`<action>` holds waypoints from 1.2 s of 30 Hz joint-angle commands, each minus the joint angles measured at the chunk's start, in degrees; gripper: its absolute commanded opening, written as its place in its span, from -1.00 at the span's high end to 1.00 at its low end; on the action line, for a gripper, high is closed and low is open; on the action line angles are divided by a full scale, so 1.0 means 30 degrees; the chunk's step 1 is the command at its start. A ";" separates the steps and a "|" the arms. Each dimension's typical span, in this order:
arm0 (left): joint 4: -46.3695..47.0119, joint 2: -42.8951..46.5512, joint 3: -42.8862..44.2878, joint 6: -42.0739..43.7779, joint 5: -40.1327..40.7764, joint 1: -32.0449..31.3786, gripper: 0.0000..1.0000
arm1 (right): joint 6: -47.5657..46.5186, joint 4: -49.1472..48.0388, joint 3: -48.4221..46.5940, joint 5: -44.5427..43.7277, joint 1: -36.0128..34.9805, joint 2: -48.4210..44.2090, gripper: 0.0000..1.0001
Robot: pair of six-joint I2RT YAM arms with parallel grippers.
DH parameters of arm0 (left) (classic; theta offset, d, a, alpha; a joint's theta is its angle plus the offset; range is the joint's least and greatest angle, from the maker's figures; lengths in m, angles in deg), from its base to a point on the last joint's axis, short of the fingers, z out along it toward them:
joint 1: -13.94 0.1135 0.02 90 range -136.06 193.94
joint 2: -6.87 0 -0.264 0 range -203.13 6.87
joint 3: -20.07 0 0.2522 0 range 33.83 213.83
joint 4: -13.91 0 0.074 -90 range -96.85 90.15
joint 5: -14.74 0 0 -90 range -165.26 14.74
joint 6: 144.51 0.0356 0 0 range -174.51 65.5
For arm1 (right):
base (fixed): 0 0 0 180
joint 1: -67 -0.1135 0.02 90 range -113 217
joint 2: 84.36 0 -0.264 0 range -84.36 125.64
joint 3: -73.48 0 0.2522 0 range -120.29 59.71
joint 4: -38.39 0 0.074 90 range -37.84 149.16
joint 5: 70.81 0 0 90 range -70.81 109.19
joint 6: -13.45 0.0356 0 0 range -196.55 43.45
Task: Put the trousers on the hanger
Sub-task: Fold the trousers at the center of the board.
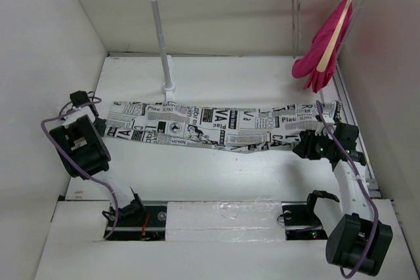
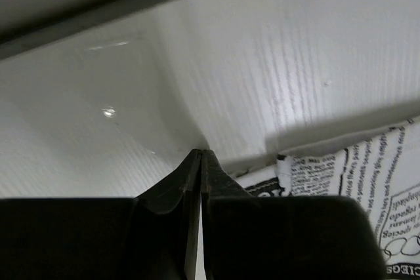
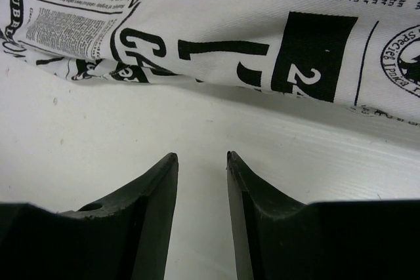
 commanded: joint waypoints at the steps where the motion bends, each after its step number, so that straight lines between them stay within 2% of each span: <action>1: -0.1224 0.0814 0.0240 -0.0196 0.1277 0.1032 1.00 | -0.0850 0.0284 -0.0480 -0.0118 -0.0157 -0.0223 0.17; 4: -0.1226 0.2453 0.0035 -0.0899 0.0576 0.1034 1.00 | -0.0850 0.0255 -0.0479 0.0086 -0.0157 -0.0166 0.17; 5: -0.1050 0.2867 -0.0024 -0.0928 0.0280 0.1034 0.68 | -0.0850 0.0226 -0.0480 0.0261 -0.0157 -0.0165 0.17; 7: -0.1165 0.3773 0.0121 -0.1396 -0.0305 0.1034 0.44 | -0.0908 0.0168 -0.0596 0.0321 -0.0331 -0.0020 0.17; 12: -0.0350 0.5067 -0.0228 -0.1574 -0.0836 0.0159 0.41 | -0.1172 0.0255 -0.1006 0.0204 -0.0567 0.0889 0.20; 15: 0.0500 0.4571 -0.0608 -0.1660 -0.1331 -0.0517 0.42 | -0.1347 0.0226 -0.1299 0.0175 -0.0976 0.1415 0.71; 16: 0.0794 0.4222 -0.0698 -0.1777 -0.1972 -0.0518 0.42 | -0.1464 0.0255 -0.1503 0.0146 -0.1152 0.1562 1.00; 23: 0.1852 0.1644 -0.0319 -0.1867 -0.2506 -0.0519 0.51 | -0.1934 0.0460 -0.1769 0.0555 -0.1532 0.2003 1.00; 25: 0.1968 0.1117 -0.0317 -0.1896 -0.2273 -0.0519 0.52 | -0.1934 0.0518 -0.1740 0.0555 -0.1534 0.1858 0.88; 31: 0.2671 0.0938 -0.1195 -0.2363 -0.1334 -0.0519 0.57 | -0.1846 0.0694 -0.1622 0.0585 -0.1886 0.1446 0.70; 36: 0.3665 0.0557 -0.1343 -0.2598 -0.2151 -0.0519 0.50 | -0.1933 0.0753 -0.1359 0.0790 -0.2091 0.1270 0.70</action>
